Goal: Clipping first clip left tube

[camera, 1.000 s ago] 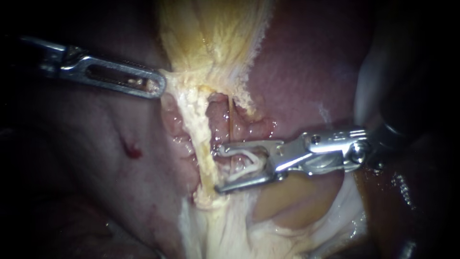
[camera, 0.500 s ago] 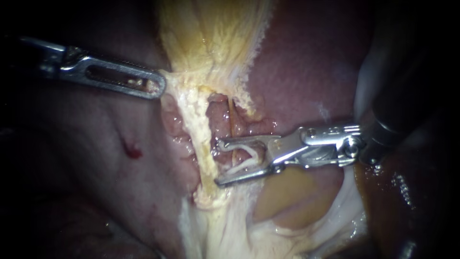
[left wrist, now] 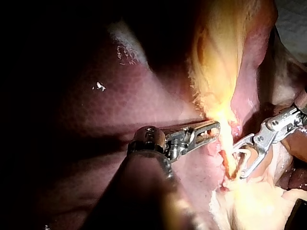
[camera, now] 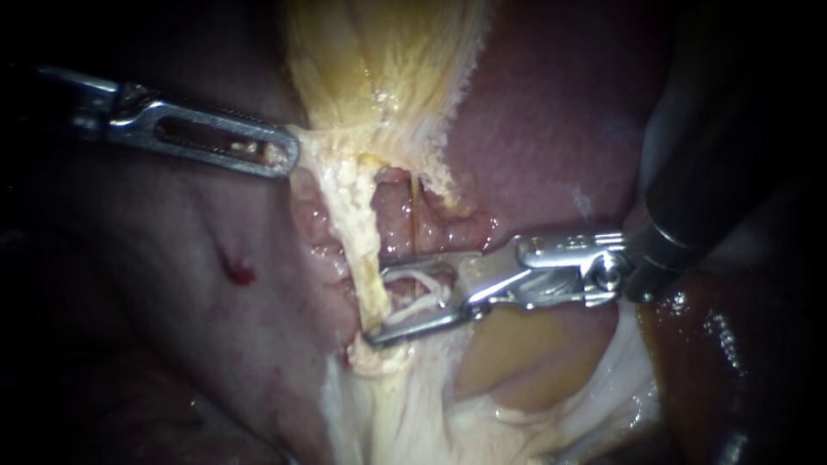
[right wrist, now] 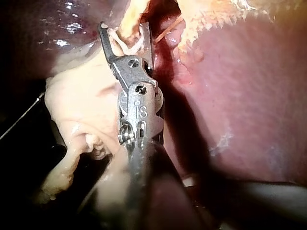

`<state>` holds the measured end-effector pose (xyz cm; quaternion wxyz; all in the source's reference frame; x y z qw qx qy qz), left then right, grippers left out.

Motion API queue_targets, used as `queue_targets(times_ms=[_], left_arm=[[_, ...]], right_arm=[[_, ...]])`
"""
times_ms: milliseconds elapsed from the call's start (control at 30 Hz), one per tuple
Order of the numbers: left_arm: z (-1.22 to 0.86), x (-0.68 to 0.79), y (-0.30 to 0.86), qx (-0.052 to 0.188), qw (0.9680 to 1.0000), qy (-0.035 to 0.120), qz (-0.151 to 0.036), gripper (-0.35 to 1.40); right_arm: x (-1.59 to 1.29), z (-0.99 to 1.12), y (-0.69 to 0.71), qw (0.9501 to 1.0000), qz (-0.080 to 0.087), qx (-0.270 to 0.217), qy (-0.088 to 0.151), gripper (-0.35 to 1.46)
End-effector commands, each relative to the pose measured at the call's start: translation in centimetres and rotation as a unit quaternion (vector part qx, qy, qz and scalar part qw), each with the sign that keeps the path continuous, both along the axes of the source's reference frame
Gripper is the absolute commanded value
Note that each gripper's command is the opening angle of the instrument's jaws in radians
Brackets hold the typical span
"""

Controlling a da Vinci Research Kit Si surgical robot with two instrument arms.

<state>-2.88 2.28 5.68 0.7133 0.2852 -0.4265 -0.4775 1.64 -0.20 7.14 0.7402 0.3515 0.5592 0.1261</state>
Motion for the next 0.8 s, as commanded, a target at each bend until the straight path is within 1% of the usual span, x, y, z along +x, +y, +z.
queue_targets(times_ms=[33, 100, 167, 300, 500, 633, 800], left_arm=[[0.01, -0.01, 0.0, 0.001, 1.0, 0.0, 0.001, -0.35], [0.01, -0.01, 0.0, 0.001, 1.0, 0.0, 0.0, -0.35], [0.0, -0.01, 0.0, 0.001, 1.0, 0.0, 0.0, -0.35], [0.01, -0.02, 0.0, 0.001, 1.0, 0.0, 0.0, -0.35], [0.0, -0.05, 0.0, -0.001, 1.0, -0.001, 0.002, -0.35], [0.01, -0.07, 0.01, -0.001, 1.0, 0.0, 0.002, -0.35], [0.01, -0.09, 0.01, -0.001, 1.0, -0.001, 0.002, -0.35]], right_arm=[[0.01, -0.01, 0.0, 1.0, 0.0, 0.0, 0.004, 0.5], [0.05, -0.04, -0.02, 0.9999, -0.002, 0.005, 0.013, 0.5], [0.08, -0.08, -0.05, 0.9996, -0.007, 0.007, 0.027, 0.5], [0.15, -0.14, -0.09, 0.999, -0.011, 0.013, 0.042, 0.5], [0.38, -0.14, -0.09, 0.9986, -0.014, 0.014, 0.048, 0.5], [0.42, -0.1, -0.13, 0.9985, -0.015, 0.015, 0.051, 0.5], [0.45, -0.09, -0.14, 0.9983, -0.013, 0.016, 0.054, 0.5]])
